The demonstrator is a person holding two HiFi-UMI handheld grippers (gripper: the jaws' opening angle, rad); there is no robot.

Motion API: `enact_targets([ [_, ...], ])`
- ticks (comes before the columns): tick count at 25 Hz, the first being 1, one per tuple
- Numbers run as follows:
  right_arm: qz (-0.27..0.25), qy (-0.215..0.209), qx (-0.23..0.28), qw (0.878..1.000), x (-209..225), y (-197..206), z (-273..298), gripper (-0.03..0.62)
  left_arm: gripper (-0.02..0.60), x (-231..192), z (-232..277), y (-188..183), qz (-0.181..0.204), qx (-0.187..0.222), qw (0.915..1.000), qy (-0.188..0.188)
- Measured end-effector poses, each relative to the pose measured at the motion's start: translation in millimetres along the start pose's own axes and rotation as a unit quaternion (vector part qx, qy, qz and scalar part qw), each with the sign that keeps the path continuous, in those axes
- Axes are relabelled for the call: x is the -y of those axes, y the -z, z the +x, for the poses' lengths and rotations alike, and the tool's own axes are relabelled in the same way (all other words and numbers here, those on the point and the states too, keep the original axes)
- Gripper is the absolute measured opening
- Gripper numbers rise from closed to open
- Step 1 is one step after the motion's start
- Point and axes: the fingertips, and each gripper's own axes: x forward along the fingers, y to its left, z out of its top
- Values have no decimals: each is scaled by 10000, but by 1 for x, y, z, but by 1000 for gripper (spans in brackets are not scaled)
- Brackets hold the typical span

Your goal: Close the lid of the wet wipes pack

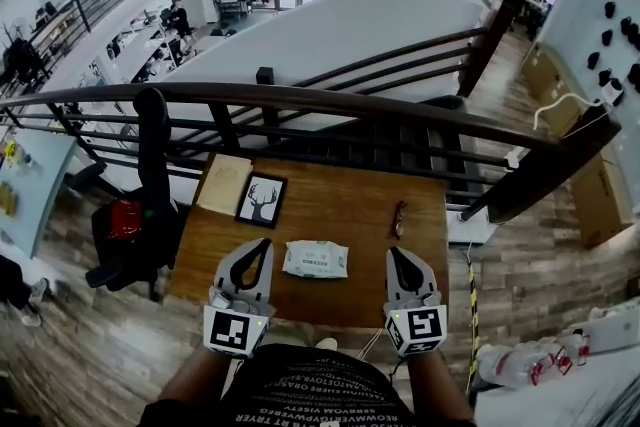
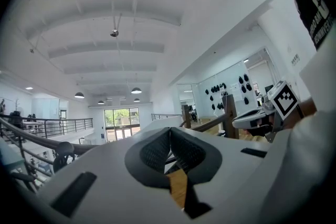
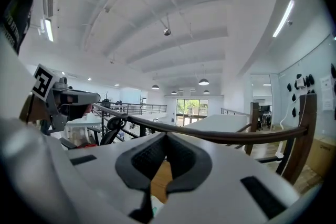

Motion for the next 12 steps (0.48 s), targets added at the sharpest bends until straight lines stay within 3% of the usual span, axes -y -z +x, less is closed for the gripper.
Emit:
enact_targets([
  [12,387,-77,-87,9992,1,26,-11,14,28,9,-11,4,100,-149,9998,-13],
])
